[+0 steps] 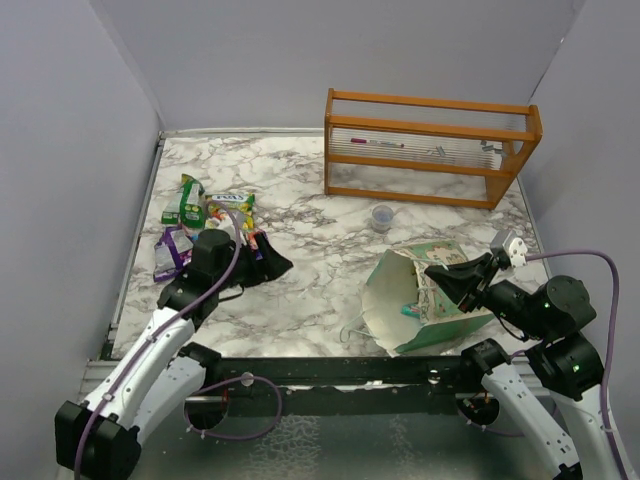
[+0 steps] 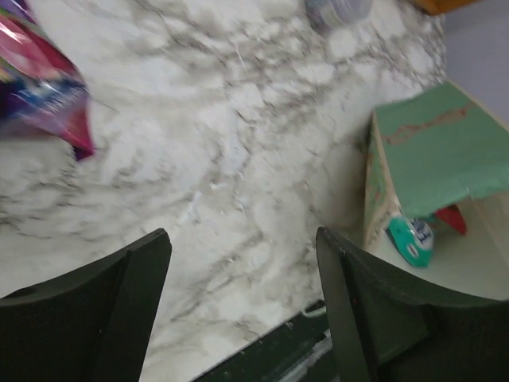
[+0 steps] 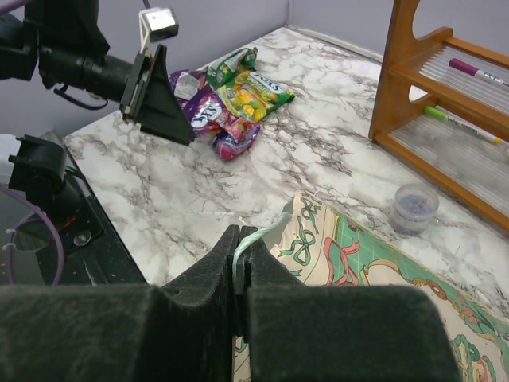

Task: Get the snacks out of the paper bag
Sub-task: Place the snack at the center of the board, then adjust the paper bag at the center of the board.

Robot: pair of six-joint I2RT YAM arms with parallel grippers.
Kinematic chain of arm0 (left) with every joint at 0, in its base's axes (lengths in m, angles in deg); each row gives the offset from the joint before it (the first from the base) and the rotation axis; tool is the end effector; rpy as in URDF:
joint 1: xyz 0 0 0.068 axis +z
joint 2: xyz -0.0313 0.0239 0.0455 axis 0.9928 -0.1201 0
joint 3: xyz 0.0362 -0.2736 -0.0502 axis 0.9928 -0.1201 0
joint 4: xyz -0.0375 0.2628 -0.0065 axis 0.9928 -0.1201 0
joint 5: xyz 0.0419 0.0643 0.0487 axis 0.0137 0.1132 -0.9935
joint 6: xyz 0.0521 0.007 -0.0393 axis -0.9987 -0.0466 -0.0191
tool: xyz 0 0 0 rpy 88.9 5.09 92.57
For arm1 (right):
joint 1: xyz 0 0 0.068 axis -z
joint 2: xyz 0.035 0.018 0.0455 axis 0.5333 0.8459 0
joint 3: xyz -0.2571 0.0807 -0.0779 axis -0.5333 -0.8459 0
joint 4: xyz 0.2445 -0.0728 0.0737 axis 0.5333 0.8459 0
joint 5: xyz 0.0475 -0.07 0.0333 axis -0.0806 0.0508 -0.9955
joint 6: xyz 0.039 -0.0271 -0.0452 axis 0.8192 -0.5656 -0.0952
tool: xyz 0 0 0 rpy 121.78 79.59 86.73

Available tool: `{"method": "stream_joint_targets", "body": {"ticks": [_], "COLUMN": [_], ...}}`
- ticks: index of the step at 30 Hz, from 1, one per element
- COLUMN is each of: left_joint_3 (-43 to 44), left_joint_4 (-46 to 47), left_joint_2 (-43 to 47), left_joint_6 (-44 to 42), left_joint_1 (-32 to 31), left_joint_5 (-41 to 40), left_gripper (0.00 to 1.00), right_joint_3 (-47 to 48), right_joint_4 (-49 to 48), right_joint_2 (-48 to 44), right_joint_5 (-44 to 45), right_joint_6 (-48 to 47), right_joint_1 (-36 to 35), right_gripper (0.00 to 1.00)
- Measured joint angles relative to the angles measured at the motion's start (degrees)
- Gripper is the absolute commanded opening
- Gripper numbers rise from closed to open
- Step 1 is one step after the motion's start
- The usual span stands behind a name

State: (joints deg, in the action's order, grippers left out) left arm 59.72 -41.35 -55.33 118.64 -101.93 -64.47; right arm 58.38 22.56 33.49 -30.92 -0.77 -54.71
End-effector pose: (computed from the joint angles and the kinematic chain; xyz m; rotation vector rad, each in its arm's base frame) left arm 0.1747 -0.0744 0.2553 -0.2355 2.2004 -0.8902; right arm 0.0559 0.0498 0.3561 -0.5919 1.5741 0.8121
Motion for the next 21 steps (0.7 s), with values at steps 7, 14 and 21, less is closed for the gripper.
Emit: {"method": "stream_joint_targets", "body": {"ticks": [7,14,21], "left_joint_3": [-3.98,-4.11,-3.80], "left_joint_4": [9.90,19.96,25.99], "left_joint_2": [0.63,-8.72,-21.88], "left_joint_6": [9.66,14.05,16.26], "left_joint_1": [-19.69,-39.15,-49.29], "left_joint_5": [-1.05,-9.57,-17.38], "left_gripper": [0.81,0.83,0.74], "right_joint_3": [0.00,0.00,0.00], "right_joint_4": [0.00,0.00,0.00], "right_joint_2": [0.37,0.85,0.90], "right_joint_5": [0.00,0.00,0.00], "right_joint_6": [0.00,0.00,0.00], "right_joint_1": [0.00,0.07,0.09], "right_gripper": [0.02,0.02,0.02]}}
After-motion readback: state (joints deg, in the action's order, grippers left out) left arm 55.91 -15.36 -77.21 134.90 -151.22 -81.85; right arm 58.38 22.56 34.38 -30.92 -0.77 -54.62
